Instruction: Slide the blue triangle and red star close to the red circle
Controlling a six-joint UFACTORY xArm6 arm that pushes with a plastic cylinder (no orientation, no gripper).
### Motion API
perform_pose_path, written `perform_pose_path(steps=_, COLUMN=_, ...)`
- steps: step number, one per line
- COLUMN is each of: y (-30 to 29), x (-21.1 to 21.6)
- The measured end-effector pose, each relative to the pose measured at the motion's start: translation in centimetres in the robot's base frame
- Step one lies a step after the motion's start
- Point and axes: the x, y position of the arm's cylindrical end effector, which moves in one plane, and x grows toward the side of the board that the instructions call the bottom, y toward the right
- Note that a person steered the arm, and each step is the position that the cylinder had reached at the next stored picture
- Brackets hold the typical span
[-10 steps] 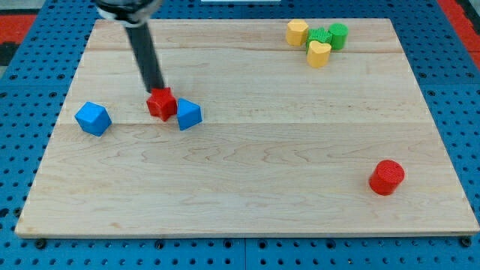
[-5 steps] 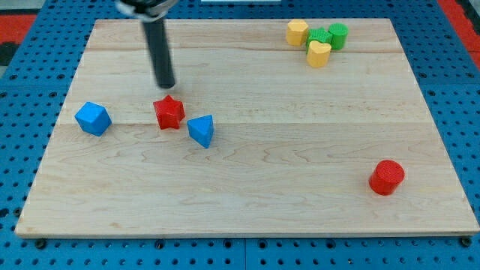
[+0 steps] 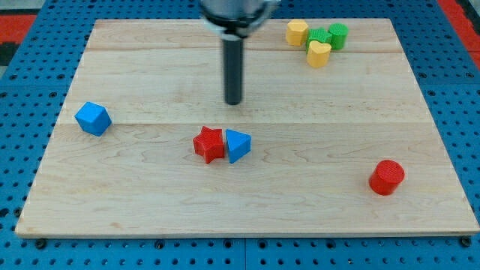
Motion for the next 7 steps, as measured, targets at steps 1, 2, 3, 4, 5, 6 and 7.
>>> perform_pose_path(steps=1, y=-6.5, x=5.2)
perform_pose_path(steps=2, y=-4.8, x=8.9)
perform_pose_path(steps=3, y=6.5, x=9.7)
perform_pose_path(steps=4, y=13.2, x=9.5)
perform_pose_path(steps=5, y=9.6, x=5.9)
perform_pose_path(steps=6, y=15.6, x=3.5)
perform_pose_path(steps=7, y=21.8, x=4.3)
